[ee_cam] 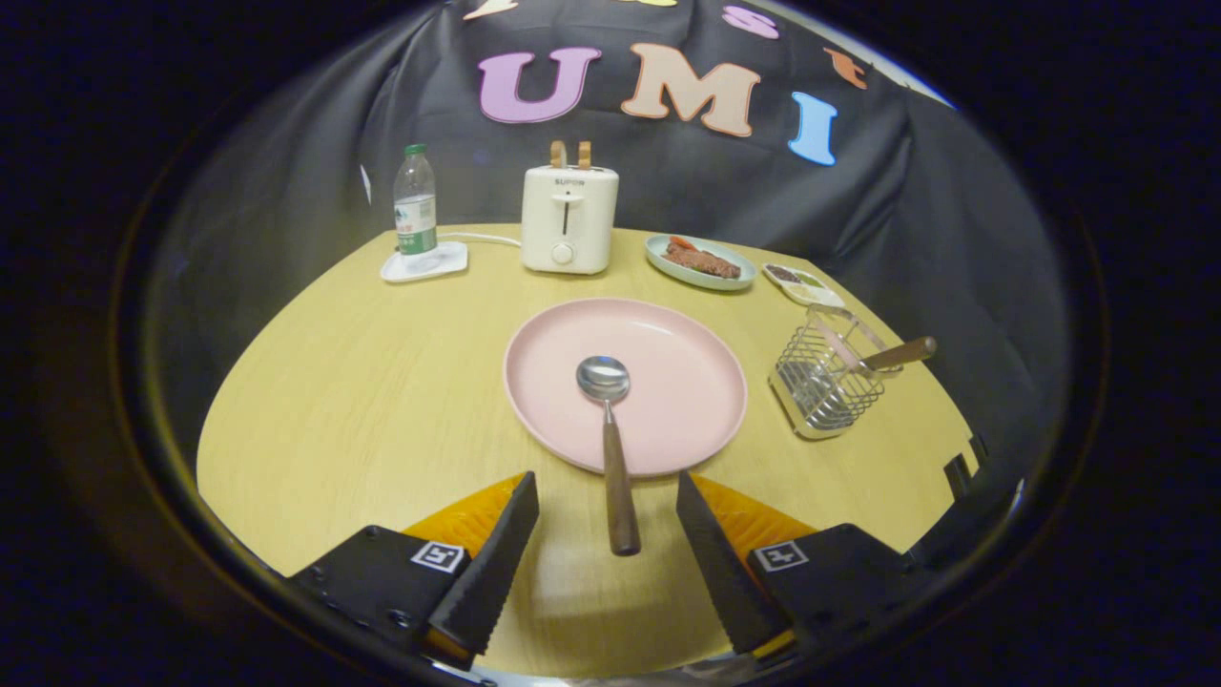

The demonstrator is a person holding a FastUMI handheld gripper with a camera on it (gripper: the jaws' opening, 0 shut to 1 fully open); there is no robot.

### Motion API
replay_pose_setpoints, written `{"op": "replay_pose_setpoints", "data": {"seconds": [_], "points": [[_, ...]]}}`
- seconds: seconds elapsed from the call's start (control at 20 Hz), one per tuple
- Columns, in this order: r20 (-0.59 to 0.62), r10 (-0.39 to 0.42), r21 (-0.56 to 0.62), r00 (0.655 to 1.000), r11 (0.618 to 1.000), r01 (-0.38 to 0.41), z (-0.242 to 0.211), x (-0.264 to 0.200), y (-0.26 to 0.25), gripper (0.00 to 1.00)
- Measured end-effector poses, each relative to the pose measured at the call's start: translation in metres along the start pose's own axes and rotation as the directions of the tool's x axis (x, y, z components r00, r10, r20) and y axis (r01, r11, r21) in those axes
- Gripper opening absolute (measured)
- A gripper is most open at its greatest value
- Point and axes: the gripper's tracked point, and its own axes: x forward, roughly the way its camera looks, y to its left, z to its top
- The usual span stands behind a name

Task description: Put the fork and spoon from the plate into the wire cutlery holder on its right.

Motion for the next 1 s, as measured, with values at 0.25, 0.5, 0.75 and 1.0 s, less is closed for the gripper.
{"op": "replay_pose_setpoints", "data": {"seconds": [0.25,0.5,0.75,1.0], "points": [[-0.003,-0.009,0.016,1.0,1.0,0.009,-0.005,0.007,-0.002,0.88],[-0.011,0.011,0.015,1.0,1.0,-0.011,-0.004,0.014,0.003,0.52],[-0.026,0.007,0.009,1.0,1.0,-0.007,-0.006,0.021,0.002,0.24],[-0.031,0.046,-0.005,0.998,0.999,-0.046,-0.005,0.02,0.005,0.11]]}}
